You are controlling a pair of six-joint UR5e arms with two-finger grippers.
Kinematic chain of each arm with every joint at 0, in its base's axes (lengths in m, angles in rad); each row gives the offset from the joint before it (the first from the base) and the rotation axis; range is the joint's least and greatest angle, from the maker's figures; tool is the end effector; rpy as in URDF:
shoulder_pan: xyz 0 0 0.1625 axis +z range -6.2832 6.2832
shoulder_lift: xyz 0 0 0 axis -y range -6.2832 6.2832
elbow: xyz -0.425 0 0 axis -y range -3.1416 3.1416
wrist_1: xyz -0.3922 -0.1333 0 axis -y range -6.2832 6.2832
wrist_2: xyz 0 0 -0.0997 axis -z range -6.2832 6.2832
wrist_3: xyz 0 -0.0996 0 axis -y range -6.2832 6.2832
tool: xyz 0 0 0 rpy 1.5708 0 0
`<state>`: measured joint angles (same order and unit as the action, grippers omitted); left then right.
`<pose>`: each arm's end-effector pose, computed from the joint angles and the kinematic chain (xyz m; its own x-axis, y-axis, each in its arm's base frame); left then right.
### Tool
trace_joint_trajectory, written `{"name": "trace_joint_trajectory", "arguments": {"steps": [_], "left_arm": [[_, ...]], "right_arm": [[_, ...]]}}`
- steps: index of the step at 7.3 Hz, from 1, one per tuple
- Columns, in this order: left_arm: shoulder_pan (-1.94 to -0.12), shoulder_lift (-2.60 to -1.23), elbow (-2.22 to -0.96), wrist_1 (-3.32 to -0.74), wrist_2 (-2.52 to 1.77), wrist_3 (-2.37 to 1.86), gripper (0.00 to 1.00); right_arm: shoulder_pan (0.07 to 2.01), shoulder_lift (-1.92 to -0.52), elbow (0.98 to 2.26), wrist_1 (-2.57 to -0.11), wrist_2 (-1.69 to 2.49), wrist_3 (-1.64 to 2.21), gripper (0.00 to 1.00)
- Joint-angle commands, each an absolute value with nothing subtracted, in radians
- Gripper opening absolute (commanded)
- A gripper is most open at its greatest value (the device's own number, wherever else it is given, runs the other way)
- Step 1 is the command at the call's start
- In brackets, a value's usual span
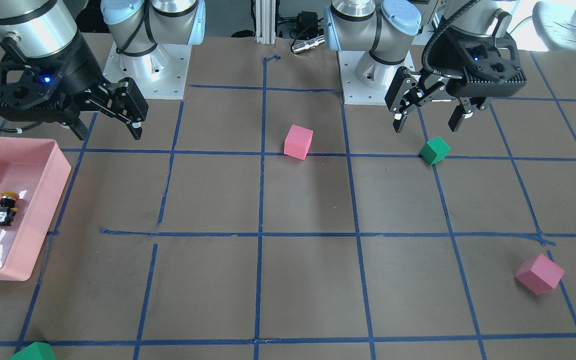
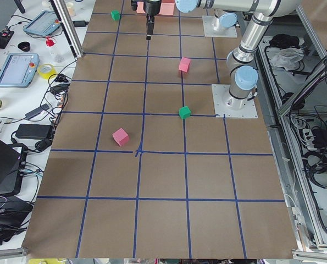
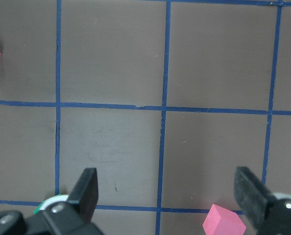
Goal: Align button upright
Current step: 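Move the right gripper over the pink bin above the black button switch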
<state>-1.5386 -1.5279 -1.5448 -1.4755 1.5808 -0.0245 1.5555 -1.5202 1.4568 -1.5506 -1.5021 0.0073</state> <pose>-0.1165 -0.4917 0.5321 -0.9983 -0.0580 -0.0059 -0.0562 0.9849 -0.1636 0.1322 -0.5189 0.5168 -0.9974 0.0196 -0.0689 0.0226 0.9988 -0.0427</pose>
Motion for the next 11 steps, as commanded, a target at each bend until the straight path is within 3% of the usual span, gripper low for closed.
{"name": "trace_joint_trajectory", "arguments": {"steps": [1, 4, 8, 11], "left_arm": [[-1.539, -1.528, -1.545, -1.476, 1.582, -0.025, 1.0], [-1.539, -1.528, -1.546, -1.476, 1.582, -0.025, 1.0], [-1.54, -1.528, -1.548, -1.474, 1.578, -0.025, 1.0], [-1.539, -1.528, -1.546, -1.474, 1.578, -0.025, 1.0]], "right_arm": [[1.557, -1.522, 1.457, -1.552, -1.515, 0.006, 0.91], [1.546, -1.517, 1.46, -1.558, -1.52, -0.001, 1.0], [1.22, -1.413, 1.466, -1.711, -1.546, -0.254, 1.0], [1.072, -1.367, 1.611, -1.903, -1.549, -0.403, 1.0]]}}
